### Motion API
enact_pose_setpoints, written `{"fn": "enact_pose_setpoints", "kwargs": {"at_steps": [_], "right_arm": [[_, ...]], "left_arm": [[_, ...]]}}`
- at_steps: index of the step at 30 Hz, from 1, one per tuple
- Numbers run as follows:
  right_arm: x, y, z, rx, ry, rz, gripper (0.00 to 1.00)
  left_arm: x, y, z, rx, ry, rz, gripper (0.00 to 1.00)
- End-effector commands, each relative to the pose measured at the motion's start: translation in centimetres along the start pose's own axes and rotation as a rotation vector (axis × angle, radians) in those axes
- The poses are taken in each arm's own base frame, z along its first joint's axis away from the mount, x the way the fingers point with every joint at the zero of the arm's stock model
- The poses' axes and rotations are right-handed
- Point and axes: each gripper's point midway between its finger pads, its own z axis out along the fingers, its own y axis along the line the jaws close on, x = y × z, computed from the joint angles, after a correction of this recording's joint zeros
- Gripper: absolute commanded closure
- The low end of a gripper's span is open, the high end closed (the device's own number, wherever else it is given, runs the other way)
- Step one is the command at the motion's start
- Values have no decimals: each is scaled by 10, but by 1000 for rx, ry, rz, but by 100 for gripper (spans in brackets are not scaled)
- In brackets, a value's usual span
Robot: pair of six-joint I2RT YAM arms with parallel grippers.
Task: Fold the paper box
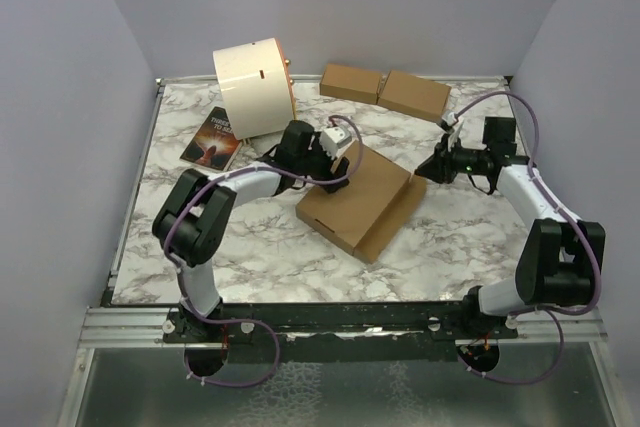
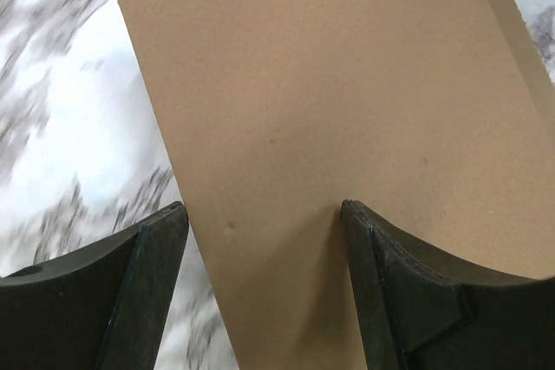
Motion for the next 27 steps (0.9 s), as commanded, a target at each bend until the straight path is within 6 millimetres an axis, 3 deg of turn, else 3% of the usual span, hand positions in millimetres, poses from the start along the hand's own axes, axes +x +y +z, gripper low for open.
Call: {"fn": "enact_pose_setpoints", "kwargs": {"at_steps": [1,4,7,9,10,13,15,17,19,21,22,25,27], "right_arm": [[-17,16,-14,-73,-73,-43,81],[-20,9,-21,-32,-87,-31,81],[-13,-12,-29,69,-84,31,81],[0,-29,-33,141,-64,81,81],[7,-36,-35,167,-54,104,81],[26,-53,-35,214,-17,147,81],[35,-59,-32,222,2,162,81],[40,-68,-30,237,13,172,81],[39,-78,-30,267,19,167,84],[38,-88,-30,292,26,155,91],[38,-92,-30,301,29,142,94],[45,-101,-24,283,63,130,99],[49,-101,-20,244,81,121,99]], "left_arm": [[-8,-40,30,246,25,279,26],[-15,-56,45,358,34,429,26],[-24,-63,56,400,20,550,24],[-46,-59,60,351,-44,579,23],[-66,-56,57,303,-98,570,22],[-134,-47,37,140,-299,531,20],[-163,-43,14,58,-394,443,21],[-181,-37,-12,-14,-453,313,22],[-186,-34,-43,-68,-488,163,28],[-165,-31,-66,-113,-479,18,42],[-150,-30,-75,-136,-466,-55,55],[-87,-34,-96,-188,-394,-248,85],[-42,-39,-104,-209,-333,-370,92]]}}
